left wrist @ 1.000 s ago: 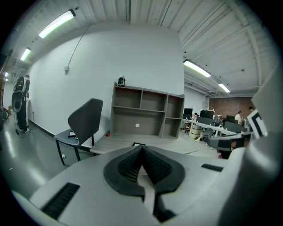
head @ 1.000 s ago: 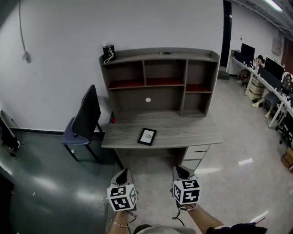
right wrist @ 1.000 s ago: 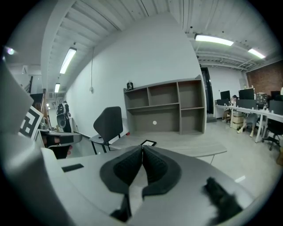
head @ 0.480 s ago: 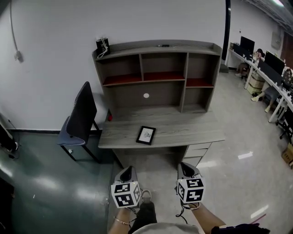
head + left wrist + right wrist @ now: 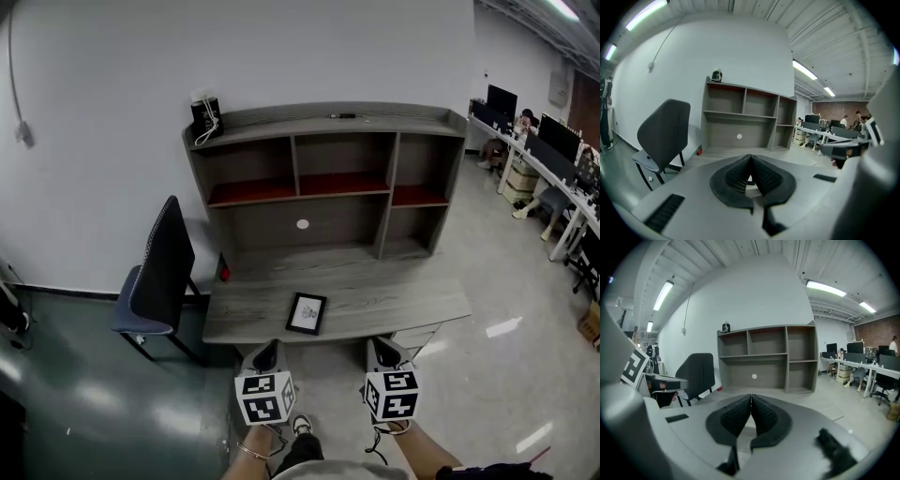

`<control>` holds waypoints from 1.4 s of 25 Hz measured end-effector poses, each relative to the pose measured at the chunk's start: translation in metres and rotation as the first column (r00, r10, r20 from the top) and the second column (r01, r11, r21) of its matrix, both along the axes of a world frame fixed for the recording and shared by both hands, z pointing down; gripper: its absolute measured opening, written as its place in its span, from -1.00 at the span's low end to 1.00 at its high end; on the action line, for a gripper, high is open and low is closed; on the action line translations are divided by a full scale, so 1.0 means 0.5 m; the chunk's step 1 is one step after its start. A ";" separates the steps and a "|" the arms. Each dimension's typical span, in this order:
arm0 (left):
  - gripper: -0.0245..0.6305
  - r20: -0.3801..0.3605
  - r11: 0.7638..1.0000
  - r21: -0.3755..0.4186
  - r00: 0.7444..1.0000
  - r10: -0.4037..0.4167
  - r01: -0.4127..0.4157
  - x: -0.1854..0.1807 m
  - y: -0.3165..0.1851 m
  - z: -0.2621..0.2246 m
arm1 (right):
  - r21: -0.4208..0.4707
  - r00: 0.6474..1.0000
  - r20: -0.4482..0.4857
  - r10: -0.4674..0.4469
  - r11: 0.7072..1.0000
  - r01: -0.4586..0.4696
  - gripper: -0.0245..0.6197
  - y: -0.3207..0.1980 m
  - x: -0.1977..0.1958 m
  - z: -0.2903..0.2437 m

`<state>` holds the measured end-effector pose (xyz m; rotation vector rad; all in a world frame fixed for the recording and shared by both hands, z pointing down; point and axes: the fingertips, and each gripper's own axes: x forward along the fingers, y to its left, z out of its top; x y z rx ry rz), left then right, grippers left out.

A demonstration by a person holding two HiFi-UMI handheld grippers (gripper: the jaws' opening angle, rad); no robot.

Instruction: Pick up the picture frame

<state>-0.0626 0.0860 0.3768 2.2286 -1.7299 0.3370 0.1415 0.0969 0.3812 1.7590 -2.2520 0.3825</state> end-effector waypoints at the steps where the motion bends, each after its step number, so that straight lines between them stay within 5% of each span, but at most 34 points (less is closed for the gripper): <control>1: -0.92 -0.003 1.000 -0.002 1.000 0.000 0.000 -0.009 -0.021 0.000 | -0.003 1.000 0.000 -0.001 1.000 0.001 -0.82 -0.019 -0.009 -0.001; 23: -0.92 -0.102 0.998 -0.057 0.994 0.032 -0.038 -0.135 -0.378 0.024 | -0.064 0.999 -0.039 0.009 0.998 -0.011 -0.82 -0.349 -0.158 -0.009; 35: -0.92 -0.081 0.993 -0.073 0.993 0.085 -0.091 -0.133 -0.486 0.032 | -0.083 0.999 -0.006 0.047 0.995 -0.047 -0.82 -0.443 -0.182 0.003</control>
